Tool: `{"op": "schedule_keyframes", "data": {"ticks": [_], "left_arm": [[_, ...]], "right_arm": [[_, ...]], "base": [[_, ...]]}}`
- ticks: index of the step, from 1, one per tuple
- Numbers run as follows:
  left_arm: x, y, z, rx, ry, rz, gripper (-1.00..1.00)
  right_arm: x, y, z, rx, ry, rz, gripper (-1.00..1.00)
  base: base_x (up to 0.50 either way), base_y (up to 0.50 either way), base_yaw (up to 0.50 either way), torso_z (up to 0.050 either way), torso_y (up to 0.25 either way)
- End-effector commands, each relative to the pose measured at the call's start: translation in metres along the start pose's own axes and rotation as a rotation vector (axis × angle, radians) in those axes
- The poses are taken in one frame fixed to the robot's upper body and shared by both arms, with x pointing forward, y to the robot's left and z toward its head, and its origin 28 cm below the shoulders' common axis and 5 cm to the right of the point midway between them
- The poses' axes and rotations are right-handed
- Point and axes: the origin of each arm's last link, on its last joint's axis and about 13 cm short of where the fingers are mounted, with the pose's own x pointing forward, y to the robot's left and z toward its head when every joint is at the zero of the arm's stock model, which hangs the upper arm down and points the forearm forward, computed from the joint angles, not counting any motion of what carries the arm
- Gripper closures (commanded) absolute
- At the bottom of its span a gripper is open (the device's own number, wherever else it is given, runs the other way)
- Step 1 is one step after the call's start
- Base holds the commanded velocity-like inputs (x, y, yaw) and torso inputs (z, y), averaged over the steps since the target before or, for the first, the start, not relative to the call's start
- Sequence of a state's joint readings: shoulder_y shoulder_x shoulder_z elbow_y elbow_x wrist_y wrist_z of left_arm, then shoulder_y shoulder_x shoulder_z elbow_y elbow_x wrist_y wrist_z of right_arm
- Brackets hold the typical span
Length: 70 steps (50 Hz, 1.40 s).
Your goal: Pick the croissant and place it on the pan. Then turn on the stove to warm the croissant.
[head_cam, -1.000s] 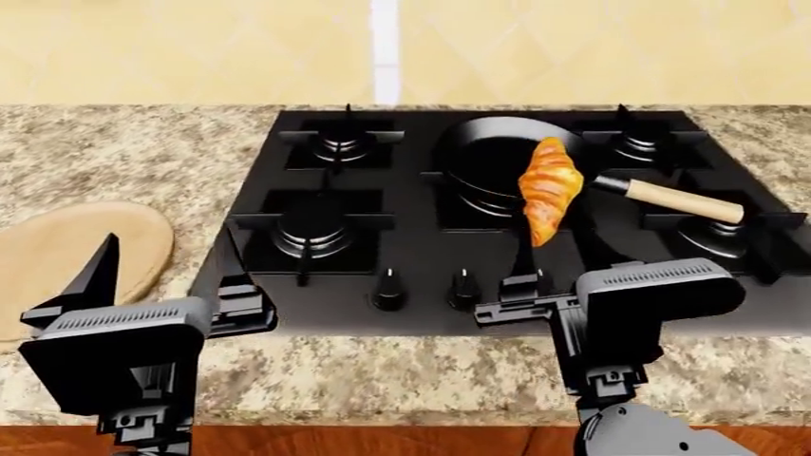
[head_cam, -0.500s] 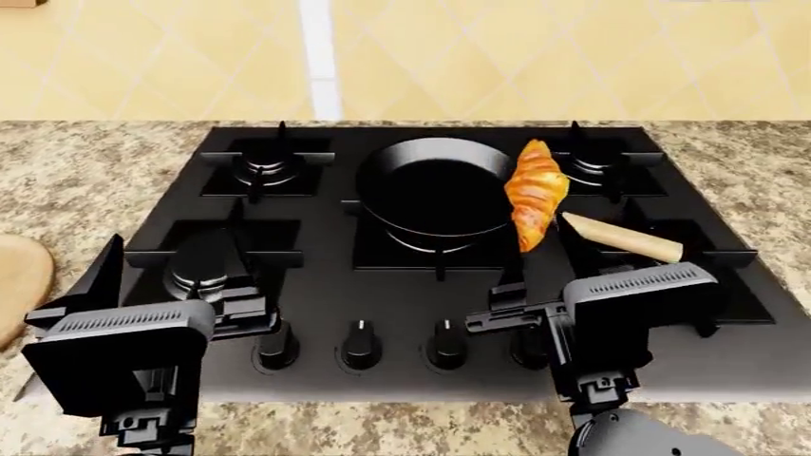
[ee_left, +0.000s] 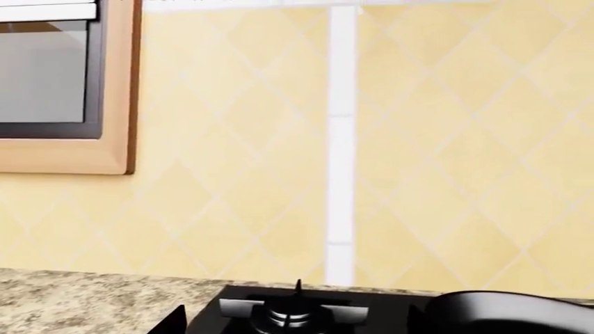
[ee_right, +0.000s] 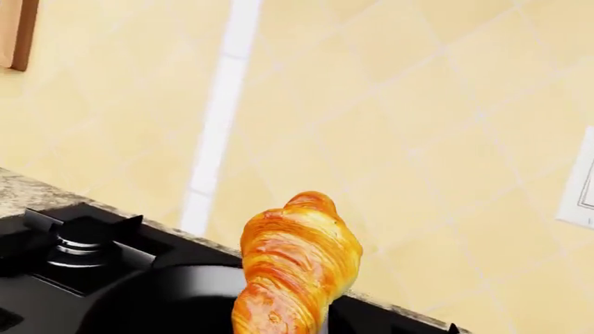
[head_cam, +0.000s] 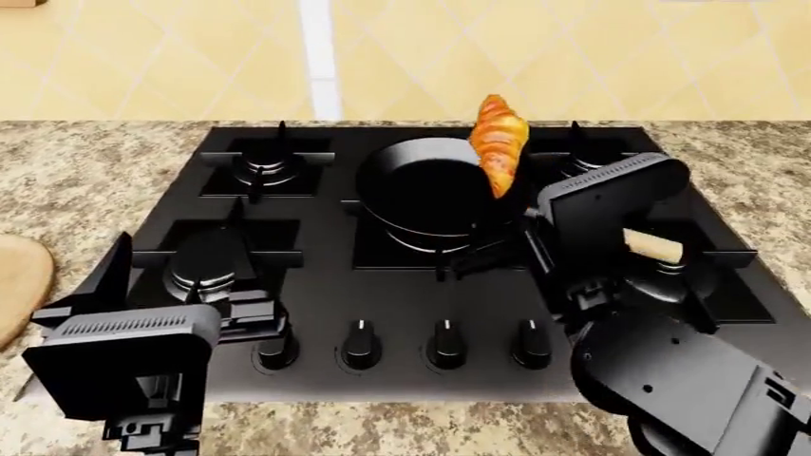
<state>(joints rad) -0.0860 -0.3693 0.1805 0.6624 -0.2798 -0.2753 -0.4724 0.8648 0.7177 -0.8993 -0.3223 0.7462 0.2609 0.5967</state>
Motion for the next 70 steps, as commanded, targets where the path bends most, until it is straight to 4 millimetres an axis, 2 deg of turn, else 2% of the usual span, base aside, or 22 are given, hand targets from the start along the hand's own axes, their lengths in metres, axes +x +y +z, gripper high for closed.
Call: {"op": "schedule_keyframes", "data": {"ticks": [1, 5, 9, 23, 32, 39, 52, 70], "left_arm": [[0.0, 0.0, 0.004, -0.005, -0.006, -0.006, -1.0], [0.001, 0.002, 0.005, -0.002, -0.011, 0.004, -1.0], [0.001, 0.002, 0.006, 0.0, -0.017, 0.009, -1.0], [0.002, 0.002, 0.012, 0.022, -0.046, 0.011, -1.0], [0.0, 0.001, 0.01, 0.019, -0.038, 0.006, -1.0], [0.0, 0.0, 0.01, 0.016, -0.037, 0.002, -1.0], [0.0, 0.001, 0.01, 0.014, -0.037, 0.002, -1.0], [-0.002, 0.0, 0.009, 0.002, -0.035, 0.002, -1.0]], "right_arm": [[0.038, -0.018, 0.032, 0.072, 0.041, 0.112, 1.0], [0.049, -0.025, 0.038, 0.196, 0.085, 0.119, 1.0], [0.049, -0.025, 0.042, 0.281, 0.101, 0.137, 1.0], [0.06, -0.015, 0.034, 0.478, 0.118, 0.148, 1.0], [0.064, -0.016, 0.03, 0.434, 0.121, 0.141, 1.0], [0.071, -0.021, 0.015, 0.42, 0.151, 0.116, 1.0], [0.094, -0.015, -0.006, 0.39, 0.211, 0.137, 1.0], [0.113, -0.017, -0.041, 0.302, 0.324, 0.096, 1.0]], "base": [[0.0, 0.0, 0.0, 0.0, 0.0], [0.0, 0.0, 0.0, 0.0, 0.002], [0.0, 0.0, 0.0, 0.0, 0.0], [0.0, 0.0, 0.0, 0.0, 0.0], [0.0, 0.0, 0.0, 0.0, 0.0], [0.0, 0.0, 0.0, 0.0, 0.0], [0.0, 0.0, 0.0, 0.0, 0.0], [0.0, 0.0, 0.0, 0.0, 0.0]]}}
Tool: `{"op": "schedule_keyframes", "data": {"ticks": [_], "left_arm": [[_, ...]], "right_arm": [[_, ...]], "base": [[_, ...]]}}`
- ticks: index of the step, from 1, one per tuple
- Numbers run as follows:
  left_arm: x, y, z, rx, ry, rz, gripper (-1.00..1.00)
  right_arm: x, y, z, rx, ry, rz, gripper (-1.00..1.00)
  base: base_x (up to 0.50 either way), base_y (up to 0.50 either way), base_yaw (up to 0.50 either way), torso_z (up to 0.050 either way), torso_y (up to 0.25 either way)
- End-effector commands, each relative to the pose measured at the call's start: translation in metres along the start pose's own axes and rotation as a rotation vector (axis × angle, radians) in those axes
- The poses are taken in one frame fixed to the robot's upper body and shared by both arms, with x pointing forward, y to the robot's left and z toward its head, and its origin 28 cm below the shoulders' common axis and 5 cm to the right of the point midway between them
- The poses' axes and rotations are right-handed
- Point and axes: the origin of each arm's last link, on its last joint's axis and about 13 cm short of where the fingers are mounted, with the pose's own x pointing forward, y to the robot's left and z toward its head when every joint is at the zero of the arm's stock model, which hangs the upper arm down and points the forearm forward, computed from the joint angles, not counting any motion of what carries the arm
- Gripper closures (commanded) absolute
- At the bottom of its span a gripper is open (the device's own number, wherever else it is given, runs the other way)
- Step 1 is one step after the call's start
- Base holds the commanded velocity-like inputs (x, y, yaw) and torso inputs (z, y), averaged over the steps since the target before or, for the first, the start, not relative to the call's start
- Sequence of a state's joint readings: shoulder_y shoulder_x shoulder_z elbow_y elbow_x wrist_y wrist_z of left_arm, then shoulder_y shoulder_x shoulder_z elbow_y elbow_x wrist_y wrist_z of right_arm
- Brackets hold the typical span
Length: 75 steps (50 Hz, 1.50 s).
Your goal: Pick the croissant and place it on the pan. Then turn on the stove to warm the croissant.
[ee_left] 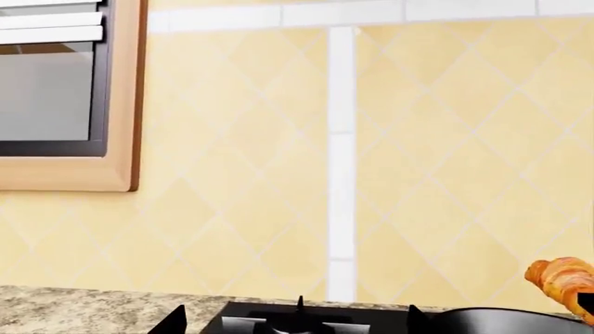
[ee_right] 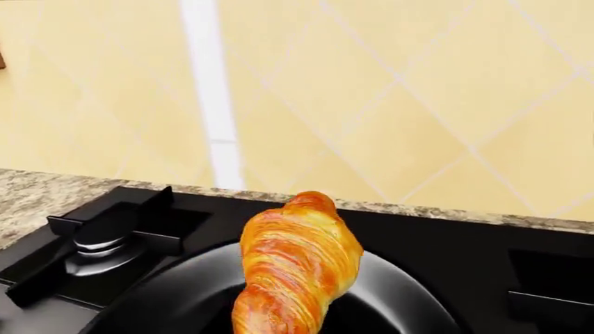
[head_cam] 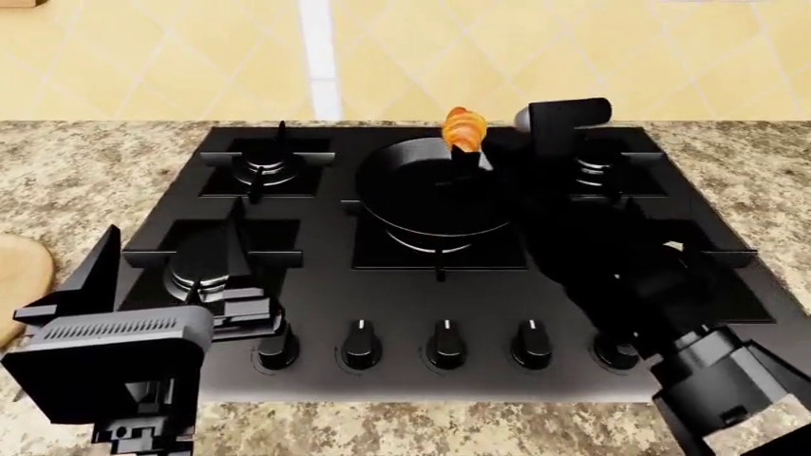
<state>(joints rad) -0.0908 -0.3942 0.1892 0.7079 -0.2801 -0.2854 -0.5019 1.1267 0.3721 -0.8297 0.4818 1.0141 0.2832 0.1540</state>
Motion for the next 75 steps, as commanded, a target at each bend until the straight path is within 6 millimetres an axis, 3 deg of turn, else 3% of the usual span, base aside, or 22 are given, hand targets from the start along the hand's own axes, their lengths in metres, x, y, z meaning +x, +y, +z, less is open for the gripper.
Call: {"op": "schedule_keyframes", "data": {"ticks": [1, 10, 20, 36, 37, 52, 60, 68, 75], "left_arm": [[-0.001, 0.0, 0.0, -0.006, 0.0, 0.0, -1.0], [0.0, -0.001, -0.001, -0.006, 0.004, -0.002, -1.0], [0.0, -0.001, -0.002, -0.006, 0.005, -0.002, -1.0], [-0.001, -0.001, -0.003, -0.006, 0.007, 0.0, -1.0], [-0.001, -0.001, -0.003, -0.005, 0.006, 0.0, -1.0], [-0.002, -0.001, -0.003, -0.006, 0.007, -0.001, -1.0], [-0.001, -0.001, -0.003, -0.009, 0.007, -0.005, -1.0], [-0.001, -0.001, 0.0, -0.01, 0.0, -0.001, -1.0], [0.0, 0.001, 0.004, -0.013, -0.01, 0.005, -1.0]], "right_arm": [[0.017, -0.008, -0.014, -0.056, 0.061, -0.027, 1.0], [0.02, -0.005, -0.021, -0.07, 0.095, -0.01, 1.0], [0.002, 0.002, -0.019, -0.055, 0.09, 0.029, 1.0], [0.004, -0.001, -0.025, -0.049, 0.111, 0.003, 1.0], [0.005, -0.001, -0.025, -0.051, 0.111, 0.008, -1.0], [-0.001, 0.004, -0.015, -0.058, 0.098, 0.029, -1.0], [-0.018, 0.015, 0.023, -0.094, 0.015, 0.03, -1.0], [-0.051, 0.031, 0.06, -0.127, -0.099, 0.055, -1.0], [-0.08, 0.046, 0.076, -0.183, -0.167, 0.072, -1.0]], "base": [[0.0, 0.0, 0.0, 0.0, 0.0], [0.0, 0.0, 0.0, 0.0, 0.001], [0.0, 0.0, 0.0, 0.0, 0.0], [0.0, 0.0, 0.0, 0.0, 0.0], [0.0, 0.0, 0.0, 0.0, 0.0], [0.0, 0.0, 0.0, 0.0, 0.0], [0.0, 0.0, 0.0, 0.0, 0.0], [0.0, 0.0, 0.0, 0.0, 0.0], [0.0, 0.0, 0.0, 0.0, 0.0]]}}
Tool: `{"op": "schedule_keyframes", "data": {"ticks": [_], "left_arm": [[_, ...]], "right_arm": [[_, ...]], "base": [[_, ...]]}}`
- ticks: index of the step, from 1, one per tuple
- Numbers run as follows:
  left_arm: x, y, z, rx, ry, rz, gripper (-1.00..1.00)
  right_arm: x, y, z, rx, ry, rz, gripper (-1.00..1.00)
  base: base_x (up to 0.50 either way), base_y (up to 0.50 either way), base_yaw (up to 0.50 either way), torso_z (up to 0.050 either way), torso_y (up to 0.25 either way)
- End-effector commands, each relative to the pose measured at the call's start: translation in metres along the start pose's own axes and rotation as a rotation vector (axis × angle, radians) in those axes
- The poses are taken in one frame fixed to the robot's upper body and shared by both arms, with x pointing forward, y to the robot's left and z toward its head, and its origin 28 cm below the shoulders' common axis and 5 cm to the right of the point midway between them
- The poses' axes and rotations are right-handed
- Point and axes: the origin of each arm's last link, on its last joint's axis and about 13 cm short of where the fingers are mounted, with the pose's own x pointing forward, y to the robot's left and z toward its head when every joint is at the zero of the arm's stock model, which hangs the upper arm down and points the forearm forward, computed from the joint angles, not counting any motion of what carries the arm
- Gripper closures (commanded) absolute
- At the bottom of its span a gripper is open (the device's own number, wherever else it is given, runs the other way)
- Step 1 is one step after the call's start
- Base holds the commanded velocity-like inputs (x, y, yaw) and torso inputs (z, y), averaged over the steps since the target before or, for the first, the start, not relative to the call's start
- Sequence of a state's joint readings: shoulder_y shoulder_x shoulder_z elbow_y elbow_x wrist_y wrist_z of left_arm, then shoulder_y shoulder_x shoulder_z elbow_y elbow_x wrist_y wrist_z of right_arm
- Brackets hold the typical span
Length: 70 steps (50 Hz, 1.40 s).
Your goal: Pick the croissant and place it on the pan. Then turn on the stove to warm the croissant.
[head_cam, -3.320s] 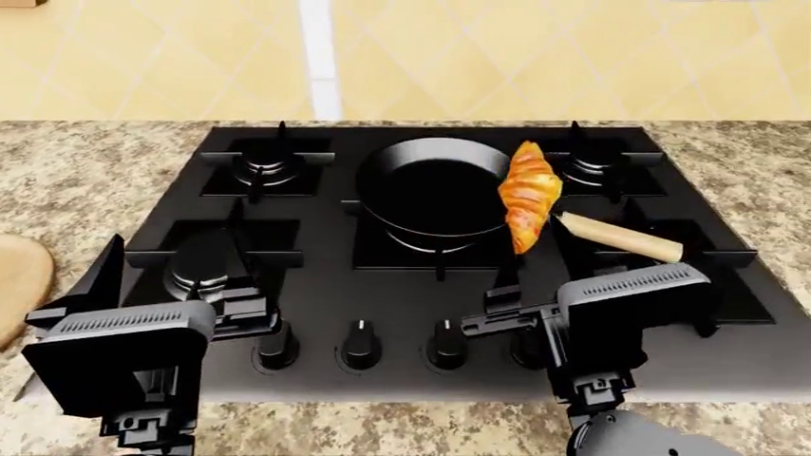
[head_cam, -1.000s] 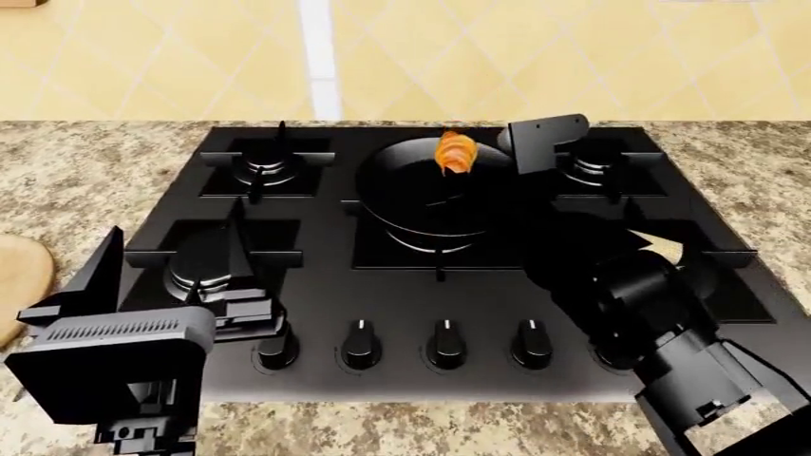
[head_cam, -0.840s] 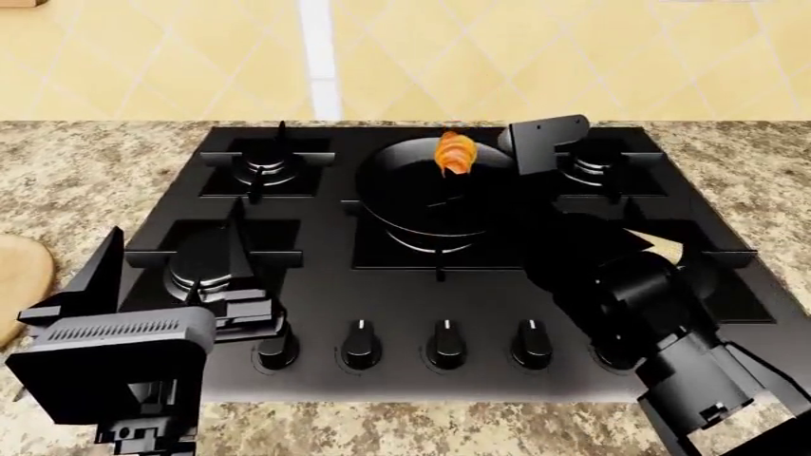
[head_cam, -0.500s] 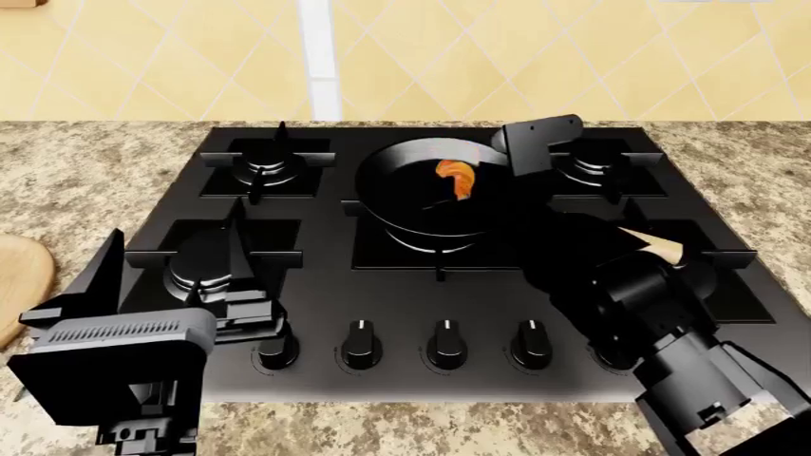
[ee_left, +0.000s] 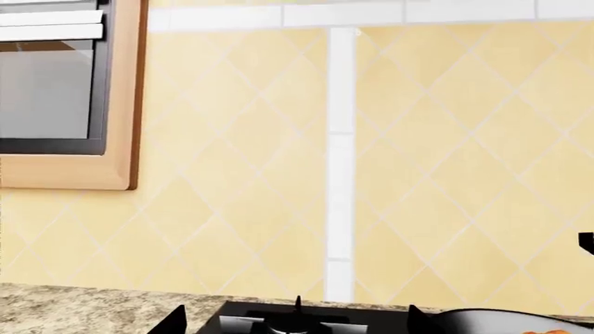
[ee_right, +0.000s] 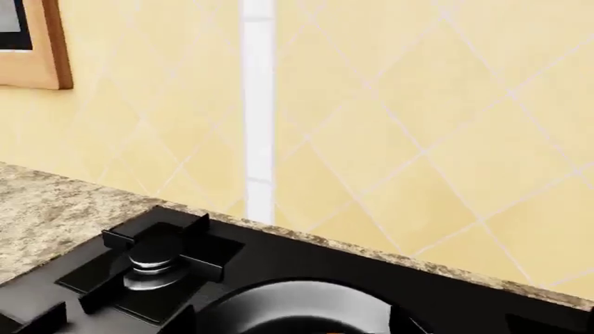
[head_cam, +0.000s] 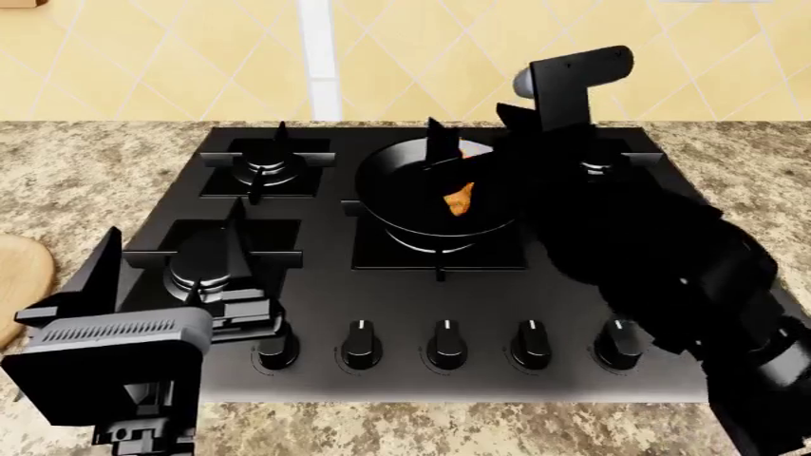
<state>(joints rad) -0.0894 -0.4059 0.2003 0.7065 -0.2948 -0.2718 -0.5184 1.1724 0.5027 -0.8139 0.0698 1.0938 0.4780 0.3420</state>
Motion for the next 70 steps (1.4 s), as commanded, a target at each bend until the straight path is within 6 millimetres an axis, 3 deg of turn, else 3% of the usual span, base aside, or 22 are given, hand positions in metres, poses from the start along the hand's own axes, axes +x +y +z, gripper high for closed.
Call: {"op": "schedule_keyframes", "data": {"ticks": [1, 7, 17, 23, 27, 32, 34, 37, 40, 51, 55, 62, 65, 70], "left_arm": [[0.001, 0.002, 0.004, -0.002, -0.014, 0.008, -1.0], [0.004, 0.007, 0.005, 0.016, -0.025, 0.029, -1.0], [0.01, 0.015, 0.007, 0.054, -0.047, 0.059, -1.0], [0.011, 0.018, 0.006, 0.065, -0.043, 0.072, -1.0], [0.012, 0.018, 0.003, 0.065, -0.033, 0.075, -1.0], [0.014, 0.018, 0.0, 0.061, -0.015, 0.073, -1.0], [0.016, 0.017, -0.001, 0.062, -0.007, 0.072, -1.0], [0.018, 0.017, -0.001, 0.06, 0.002, 0.075, -1.0], [0.025, 0.015, -0.001, 0.055, 0.015, 0.07, -1.0], [0.035, 0.015, -0.002, 0.048, 0.044, 0.075, -1.0], [0.038, 0.015, -0.004, 0.047, 0.048, 0.078, -1.0], [0.045, 0.019, -0.001, 0.06, 0.027, 0.104, -1.0], [0.044, 0.019, -0.001, 0.066, 0.026, 0.103, -1.0], [0.044, 0.018, -0.003, 0.073, 0.03, 0.102, -1.0]], "right_arm": [[-0.045, 0.022, 0.036, -0.095, -0.122, 0.023, -1.0], [-0.068, 0.031, 0.041, -0.126, -0.192, -0.003, -1.0], [-0.11, 0.048, 0.026, -0.141, -0.224, -0.039, -1.0], [-0.129, 0.058, 0.001, -0.128, -0.1, -0.094, -1.0], [-0.135, 0.066, -0.004, -0.082, -0.019, -0.136, -1.0], [-0.13, 0.07, 0.001, -0.094, 0.09, -0.256, -1.0], [-0.127, 0.072, 0.009, 0.014, 0.162, -0.227, -1.0], [-0.121, 0.074, 0.017, -0.012, 0.194, -0.249, -1.0], [-0.117, 0.085, 0.03, 0.068, 0.27, -0.224, -1.0], [-0.097, 0.103, 0.045, 0.214, 0.588, -0.311, -1.0], [-0.09, 0.104, 0.039, 0.144, 0.685, -0.399, -1.0], [-0.074, 0.101, 0.02, 0.058, 0.68, -0.414, -1.0], [-0.065, 0.096, 0.007, 0.092, 0.705, -0.437, -1.0], [-0.062, 0.097, 0.004, 0.122, 0.706, -0.443, -1.0]], "base": [[0.0, 0.0, 0.0, 0.0, 0.0], [0.0, 0.0, 0.0, 0.0, 0.0], [0.0, 0.0, 0.0, 0.0, 0.0], [0.0, 0.0, 0.0, 0.0, 0.0], [0.0, 0.0, 0.0, 0.0, 0.0], [0.0, 0.0, 0.0, 0.0, 0.0], [0.0, 0.0, 0.0, 0.0, 0.0], [0.0, 0.0, 0.0, 0.0, 0.0], [0.0, 0.0, 0.0, 0.0, 0.0], [0.0, 0.0, 0.0, 0.0, 0.0], [0.0, 0.0, 0.0, 0.0, 0.0], [0.0, 0.0, 0.0, 0.0, 0.0], [0.0, 0.0, 0.0, 0.0, 0.0], [0.0, 0.0, 0.0, 0.0, 0.0]]}}
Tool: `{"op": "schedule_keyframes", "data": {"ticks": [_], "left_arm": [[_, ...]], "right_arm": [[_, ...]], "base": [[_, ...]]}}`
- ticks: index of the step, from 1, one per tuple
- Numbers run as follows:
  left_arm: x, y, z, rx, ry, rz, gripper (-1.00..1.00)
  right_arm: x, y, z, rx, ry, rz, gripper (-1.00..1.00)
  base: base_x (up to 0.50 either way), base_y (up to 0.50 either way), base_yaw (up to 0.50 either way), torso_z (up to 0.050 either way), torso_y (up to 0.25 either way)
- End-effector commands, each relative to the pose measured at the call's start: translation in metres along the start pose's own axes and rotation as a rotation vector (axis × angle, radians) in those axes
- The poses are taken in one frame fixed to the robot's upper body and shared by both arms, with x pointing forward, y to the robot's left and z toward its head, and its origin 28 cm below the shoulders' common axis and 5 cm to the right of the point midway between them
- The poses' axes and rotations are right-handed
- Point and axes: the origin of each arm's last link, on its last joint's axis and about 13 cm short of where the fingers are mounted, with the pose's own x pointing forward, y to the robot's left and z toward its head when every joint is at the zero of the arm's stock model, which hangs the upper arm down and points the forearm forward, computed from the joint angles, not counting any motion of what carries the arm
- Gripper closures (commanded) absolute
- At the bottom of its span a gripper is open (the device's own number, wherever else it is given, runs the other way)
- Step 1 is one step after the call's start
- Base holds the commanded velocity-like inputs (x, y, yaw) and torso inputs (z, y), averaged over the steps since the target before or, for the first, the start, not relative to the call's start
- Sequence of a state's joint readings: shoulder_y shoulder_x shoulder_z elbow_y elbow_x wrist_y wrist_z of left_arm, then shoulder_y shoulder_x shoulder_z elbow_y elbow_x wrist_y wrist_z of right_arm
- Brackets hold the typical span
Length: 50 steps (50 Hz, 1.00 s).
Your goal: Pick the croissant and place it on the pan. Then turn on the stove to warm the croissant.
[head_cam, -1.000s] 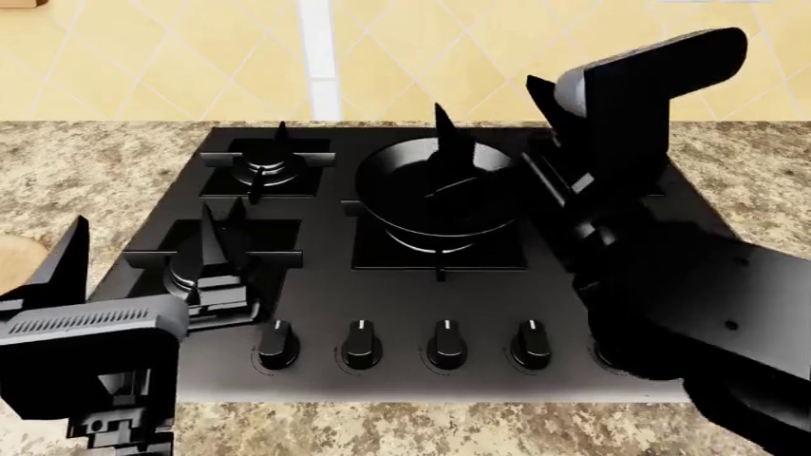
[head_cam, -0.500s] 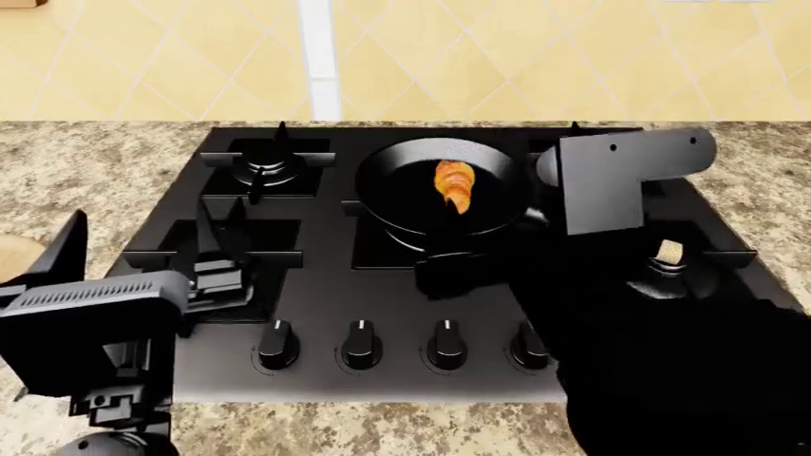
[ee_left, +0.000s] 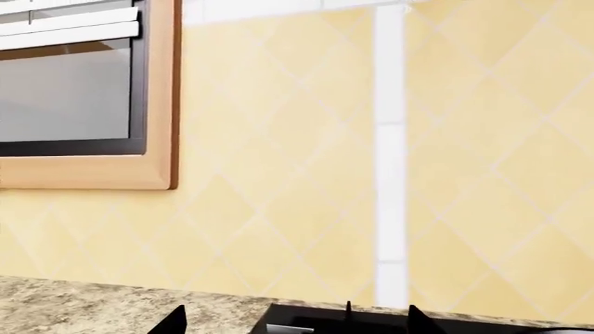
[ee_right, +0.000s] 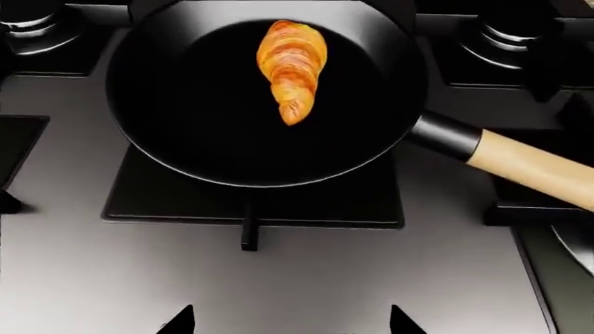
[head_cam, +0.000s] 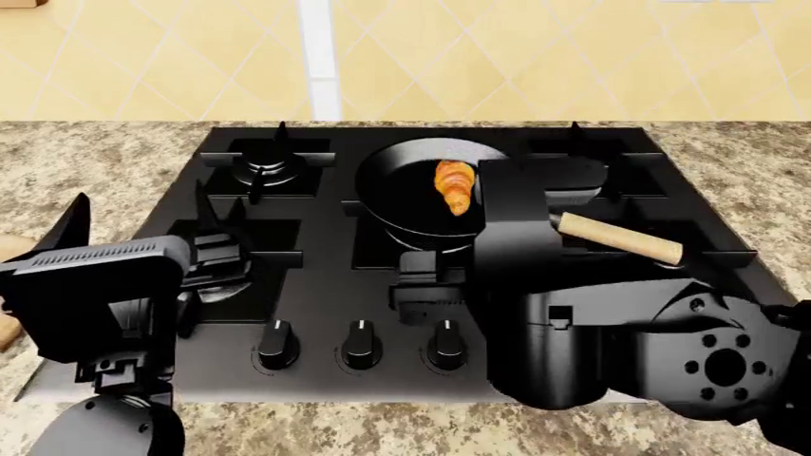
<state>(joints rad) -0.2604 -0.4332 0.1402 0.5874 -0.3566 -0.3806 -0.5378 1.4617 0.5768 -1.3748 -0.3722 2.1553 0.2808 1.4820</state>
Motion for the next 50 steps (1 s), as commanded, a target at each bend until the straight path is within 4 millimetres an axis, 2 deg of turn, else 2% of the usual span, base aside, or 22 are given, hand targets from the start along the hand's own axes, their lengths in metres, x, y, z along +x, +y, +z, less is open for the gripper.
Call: {"op": "schedule_keyframes", "data": {"ticks": [1, 7, 9, 12, 18, 25, 30, 39, 43, 46, 50], "left_arm": [[0.004, 0.0, 0.0, 0.012, 0.0, 0.009, -1.0], [0.007, -0.001, -0.001, 0.016, 0.003, 0.005, -1.0], [0.007, -0.001, -0.001, 0.016, 0.004, 0.005, -1.0], [0.008, -0.003, 0.001, 0.014, 0.001, -0.003, -1.0], [0.007, -0.004, 0.003, 0.009, 0.0, -0.008, -1.0], [0.007, -0.005, 0.002, 0.007, -0.001, -0.01, -1.0], [0.008, -0.006, 0.003, 0.005, -0.002, -0.013, -1.0], [0.008, -0.006, 0.0, 0.007, 0.003, -0.014, -1.0], [0.008, -0.007, -0.001, 0.006, 0.005, -0.016, -1.0], [0.007, -0.007, -0.002, 0.003, 0.01, -0.014, -1.0], [0.007, -0.007, -0.002, 0.001, 0.011, -0.015, -1.0]], "right_arm": [[0.026, 0.002, -0.003, 0.02, 0.062, -0.083, -1.0], [0.02, 0.008, -0.005, 0.067, 0.054, -0.075, -1.0], [0.002, 0.014, -0.007, 0.083, 0.076, -0.021, -1.0], [-0.006, 0.018, -0.013, 0.086, 0.164, -0.017, -1.0], [-0.028, 0.023, -0.006, 0.019, 0.217, -0.016, -1.0], [-0.028, 0.026, -0.019, 0.03, 0.304, -0.043, -1.0], [-0.037, 0.027, -0.016, 0.036, 0.293, -0.072, -1.0], [-0.035, 0.029, -0.017, 0.032, 0.314, -0.028, -1.0], [-0.036, 0.031, -0.017, -0.007, 0.277, -0.019, -1.0], [-0.036, 0.03, -0.014, -0.044, 0.178, -0.01, -1.0], [-0.035, 0.03, -0.011, -0.06, 0.16, -0.012, -1.0]], "base": [[0.0, 0.0, 0.0, 0.0, 0.0], [0.0, 0.0, 0.0, 0.0, 0.0], [0.0, 0.0, 0.0, 0.0, 0.0], [0.0, 0.0, 0.0, 0.0, 0.0], [0.0, 0.0, 0.0, 0.0, 0.0], [0.0, 0.0, 0.0, 0.0, 0.0], [0.0, 0.0, 0.0, 0.0, 0.0], [0.0, 0.0, 0.0, 0.0, 0.0], [0.0, 0.0, 0.0, 0.0, 0.0], [0.0, 0.0, 0.0, 0.0, 0.0], [0.0, 0.0, 0.0, 0.0, 0.0]]}}
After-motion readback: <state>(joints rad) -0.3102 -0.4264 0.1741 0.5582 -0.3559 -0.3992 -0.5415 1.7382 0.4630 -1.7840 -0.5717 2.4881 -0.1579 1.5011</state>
